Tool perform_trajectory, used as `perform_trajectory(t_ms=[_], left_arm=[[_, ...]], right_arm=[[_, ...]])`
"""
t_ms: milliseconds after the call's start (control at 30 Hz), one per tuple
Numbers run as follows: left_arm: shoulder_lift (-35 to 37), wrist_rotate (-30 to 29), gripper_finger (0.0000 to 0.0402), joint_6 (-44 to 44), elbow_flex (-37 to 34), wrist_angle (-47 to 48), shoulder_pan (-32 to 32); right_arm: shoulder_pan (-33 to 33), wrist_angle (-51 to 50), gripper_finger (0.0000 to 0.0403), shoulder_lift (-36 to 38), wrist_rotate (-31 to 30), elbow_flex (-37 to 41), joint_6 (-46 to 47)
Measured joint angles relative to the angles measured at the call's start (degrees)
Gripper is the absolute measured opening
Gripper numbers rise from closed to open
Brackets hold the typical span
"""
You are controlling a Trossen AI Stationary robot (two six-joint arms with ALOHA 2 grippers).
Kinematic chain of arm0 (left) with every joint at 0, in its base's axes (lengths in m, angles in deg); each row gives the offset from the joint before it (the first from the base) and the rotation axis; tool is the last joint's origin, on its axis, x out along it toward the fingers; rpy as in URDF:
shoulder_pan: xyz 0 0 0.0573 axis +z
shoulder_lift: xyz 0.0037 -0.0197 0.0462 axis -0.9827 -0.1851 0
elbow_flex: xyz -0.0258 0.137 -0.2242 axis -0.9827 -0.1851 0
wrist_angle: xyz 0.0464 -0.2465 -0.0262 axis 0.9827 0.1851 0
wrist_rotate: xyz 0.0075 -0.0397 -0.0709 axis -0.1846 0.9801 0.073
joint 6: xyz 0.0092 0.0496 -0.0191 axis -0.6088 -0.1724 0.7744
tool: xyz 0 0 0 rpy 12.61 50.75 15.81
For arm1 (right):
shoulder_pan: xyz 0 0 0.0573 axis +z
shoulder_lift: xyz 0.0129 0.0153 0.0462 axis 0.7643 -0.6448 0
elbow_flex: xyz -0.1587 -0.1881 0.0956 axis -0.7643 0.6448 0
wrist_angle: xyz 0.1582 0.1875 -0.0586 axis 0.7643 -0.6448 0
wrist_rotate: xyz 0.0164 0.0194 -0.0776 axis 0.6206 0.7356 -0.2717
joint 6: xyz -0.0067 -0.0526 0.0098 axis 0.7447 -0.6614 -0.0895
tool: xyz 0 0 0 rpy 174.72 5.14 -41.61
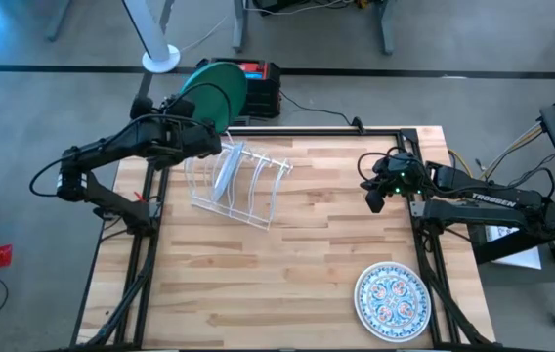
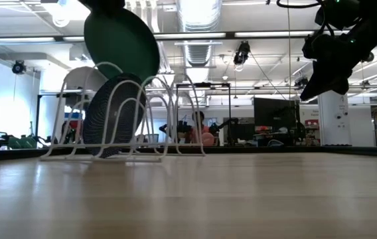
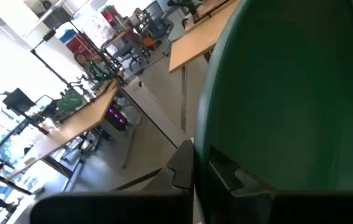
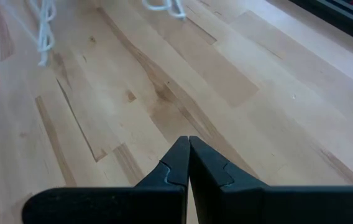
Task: Sort dishes
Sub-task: Put the green plate in the dish rack
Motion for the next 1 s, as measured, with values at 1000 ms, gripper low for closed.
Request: perform_trajectory(t_ms=[1000], left_arm=[[-1.1, 2.8, 0.0, -1.0, 13.6, -0.9, -8.7]], right_arm=[[0.0, 12.6, 0.0, -0.2, 0.2, 0.0, -4.8]])
